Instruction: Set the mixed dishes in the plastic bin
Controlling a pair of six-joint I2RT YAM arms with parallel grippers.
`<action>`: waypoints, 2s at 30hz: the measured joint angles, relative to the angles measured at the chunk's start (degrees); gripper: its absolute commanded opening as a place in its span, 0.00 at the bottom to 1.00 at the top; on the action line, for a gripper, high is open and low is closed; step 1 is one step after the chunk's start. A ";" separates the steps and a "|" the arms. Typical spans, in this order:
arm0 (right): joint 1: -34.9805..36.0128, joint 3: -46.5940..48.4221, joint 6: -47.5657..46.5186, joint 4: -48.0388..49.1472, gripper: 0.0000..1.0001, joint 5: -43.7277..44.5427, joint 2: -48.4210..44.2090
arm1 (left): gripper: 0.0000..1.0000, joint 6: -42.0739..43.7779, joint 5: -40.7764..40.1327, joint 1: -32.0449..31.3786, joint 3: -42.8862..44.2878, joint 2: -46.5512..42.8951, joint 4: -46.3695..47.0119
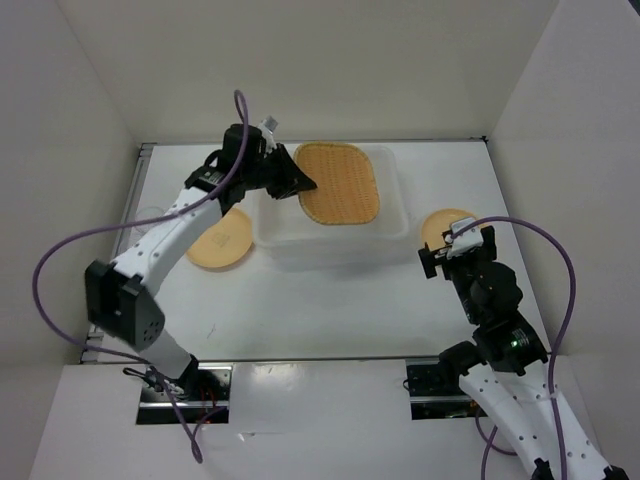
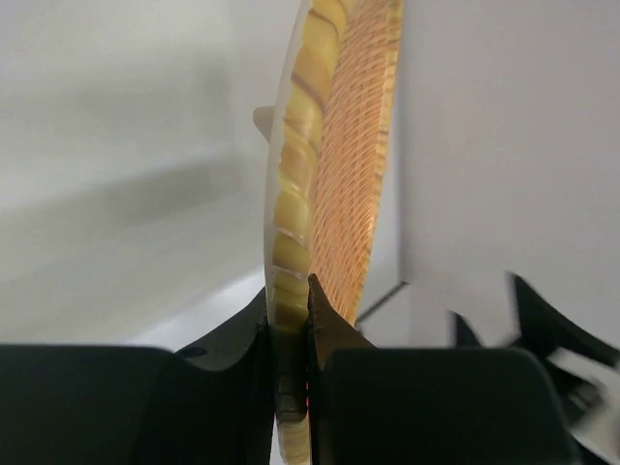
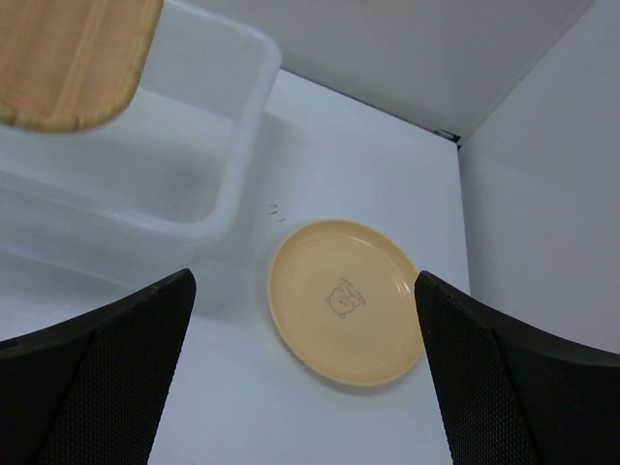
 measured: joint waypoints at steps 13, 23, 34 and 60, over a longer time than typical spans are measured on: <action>-1.40 -1.31 0.79 -0.94 0.98 4.81 -8.41 | 0.00 7.76 5.62 4.59 24.04 32.22 -8.33; -0.20 -2.47 0.76 -1.22 0.98 5.27 -7.08 | 0.00 9.46 7.48 3.80 35.91 42.36 -10.36; -0.20 -2.84 0.76 -1.22 0.98 5.27 -7.08 | 0.00 9.44 7.26 2.27 36.54 45.86 -11.65; -0.15 -2.86 0.76 -1.53 0.98 3.80 -3.91 | 1.00 10.36 4.66 1.46 36.54 48.81 -10.01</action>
